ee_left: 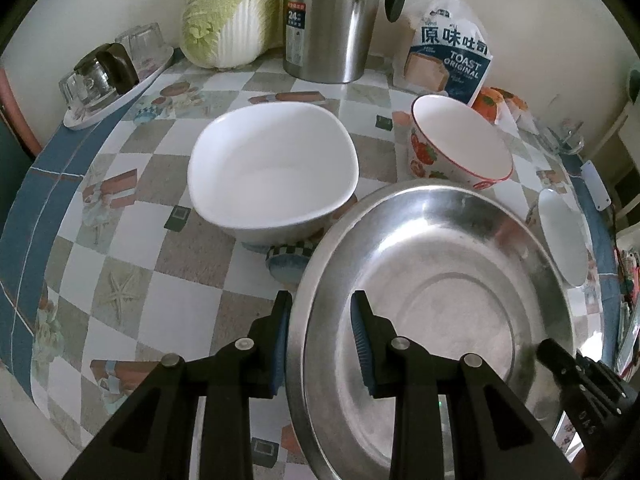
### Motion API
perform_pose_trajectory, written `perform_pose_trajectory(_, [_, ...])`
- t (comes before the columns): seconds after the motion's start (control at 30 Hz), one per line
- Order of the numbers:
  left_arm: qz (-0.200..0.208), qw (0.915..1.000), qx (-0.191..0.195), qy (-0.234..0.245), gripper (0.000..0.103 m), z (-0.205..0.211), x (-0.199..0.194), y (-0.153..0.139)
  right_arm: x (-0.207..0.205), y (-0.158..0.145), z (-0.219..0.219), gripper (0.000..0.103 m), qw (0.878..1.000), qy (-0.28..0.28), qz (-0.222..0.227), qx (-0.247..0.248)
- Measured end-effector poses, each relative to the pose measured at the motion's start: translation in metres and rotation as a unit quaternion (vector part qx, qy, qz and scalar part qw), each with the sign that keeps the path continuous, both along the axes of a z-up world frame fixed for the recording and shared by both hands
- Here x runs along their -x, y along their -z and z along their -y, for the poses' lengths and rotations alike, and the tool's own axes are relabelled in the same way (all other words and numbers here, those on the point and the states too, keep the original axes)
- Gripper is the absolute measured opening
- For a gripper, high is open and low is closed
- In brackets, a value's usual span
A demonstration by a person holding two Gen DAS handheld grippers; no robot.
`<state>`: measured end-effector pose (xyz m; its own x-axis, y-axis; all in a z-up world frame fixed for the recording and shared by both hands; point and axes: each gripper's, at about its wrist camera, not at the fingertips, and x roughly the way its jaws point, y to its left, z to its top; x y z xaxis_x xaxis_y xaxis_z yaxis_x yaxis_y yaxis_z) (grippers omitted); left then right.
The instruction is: Organize plates and bowls
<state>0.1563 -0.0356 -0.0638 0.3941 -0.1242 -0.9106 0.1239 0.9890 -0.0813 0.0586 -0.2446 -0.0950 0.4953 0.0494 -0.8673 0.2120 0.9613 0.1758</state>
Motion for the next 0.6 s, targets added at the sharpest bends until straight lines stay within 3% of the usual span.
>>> perform_pose_trajectory(0.6, [-0.009,0.9999,-0.005,0.003,0.031,0.0039,-0.0032,0.0092,-0.0013,0.0041,-0.0011,0.017,1.000,0.011,0.003,0.015])
